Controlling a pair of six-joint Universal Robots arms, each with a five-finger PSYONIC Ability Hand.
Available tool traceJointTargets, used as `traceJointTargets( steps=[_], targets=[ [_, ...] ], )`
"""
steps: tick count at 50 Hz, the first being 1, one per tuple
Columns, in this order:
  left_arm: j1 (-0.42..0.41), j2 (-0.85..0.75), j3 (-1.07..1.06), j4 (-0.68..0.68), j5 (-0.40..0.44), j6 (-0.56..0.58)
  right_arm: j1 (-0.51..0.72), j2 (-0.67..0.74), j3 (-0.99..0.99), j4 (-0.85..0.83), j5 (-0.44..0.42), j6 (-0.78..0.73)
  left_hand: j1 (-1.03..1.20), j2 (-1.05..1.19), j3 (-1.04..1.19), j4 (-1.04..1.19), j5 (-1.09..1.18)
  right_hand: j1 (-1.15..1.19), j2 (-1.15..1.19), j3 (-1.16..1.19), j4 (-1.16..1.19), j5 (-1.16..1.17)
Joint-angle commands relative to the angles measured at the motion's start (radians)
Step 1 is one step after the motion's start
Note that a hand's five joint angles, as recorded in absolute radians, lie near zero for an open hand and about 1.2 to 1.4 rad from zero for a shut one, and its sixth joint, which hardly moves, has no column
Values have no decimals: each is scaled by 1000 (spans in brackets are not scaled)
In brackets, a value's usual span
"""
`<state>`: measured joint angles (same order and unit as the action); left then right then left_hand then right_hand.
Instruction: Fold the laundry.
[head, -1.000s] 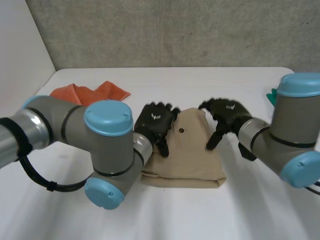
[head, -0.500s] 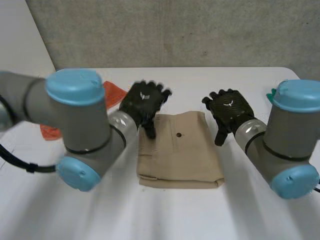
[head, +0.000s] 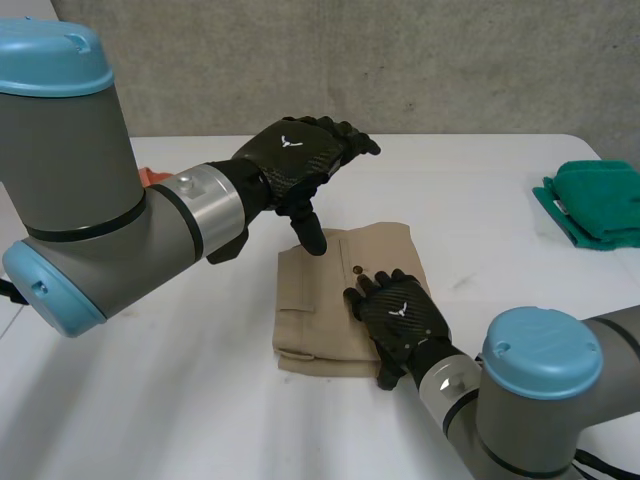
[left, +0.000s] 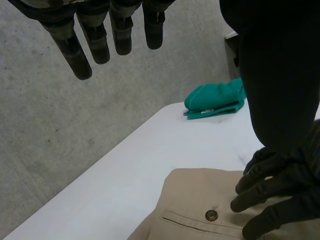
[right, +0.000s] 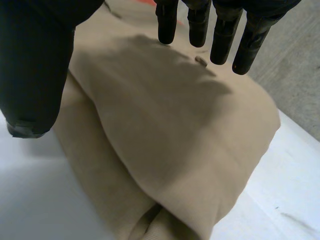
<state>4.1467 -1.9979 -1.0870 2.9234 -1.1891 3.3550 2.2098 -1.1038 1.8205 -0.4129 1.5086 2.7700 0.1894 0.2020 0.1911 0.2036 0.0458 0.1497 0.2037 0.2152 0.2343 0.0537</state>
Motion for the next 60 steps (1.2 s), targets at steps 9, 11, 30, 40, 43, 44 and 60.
traceJointTargets(
  steps=[9, 11, 30, 40, 43, 44, 60],
  targets=[
    [-2, -1, -11, 7, -6, -9, -9, 93, -73, -89, 1, -36, 21, 9, 19, 7, -10, 146, 92, 81, 62, 68],
    [-2, -1, -13, 7, -6, -23, -9, 102, -84, -96, 1, -43, 21, 9, 19, 7, -10, 179, 125, 113, 94, 100],
    [-2, 2, -19, 8, -4, -52, -25, 226, -308, -87, 4, -52, 30, 17, 28, 16, -1, 1238, 1184, 1172, 1153, 1159],
    [0, 2, -21, 13, -6, -54, -214, 160, -339, -27, -36, -87, 33, 20, 31, 19, 2, 1247, 1193, 1181, 1162, 1168],
    [-3, 2, -22, 16, -6, -54, -304, 159, -346, 6, -108, -130, 30, 17, 28, 16, -1, 1247, 1193, 1181, 1162, 1168],
    [-3, 2, -22, 16, -6, -54, -327, 159, -349, 14, -132, -142, 30, 17, 28, 16, -1, 1247, 1193, 1181, 1162, 1168],
    [-3, 1, -25, 16, -6, -91, -648, 234, -759, 25, -530, -239, 33, 20, 31, 19, 2, 1247, 1193, 1181, 1162, 1168]
  ],
)
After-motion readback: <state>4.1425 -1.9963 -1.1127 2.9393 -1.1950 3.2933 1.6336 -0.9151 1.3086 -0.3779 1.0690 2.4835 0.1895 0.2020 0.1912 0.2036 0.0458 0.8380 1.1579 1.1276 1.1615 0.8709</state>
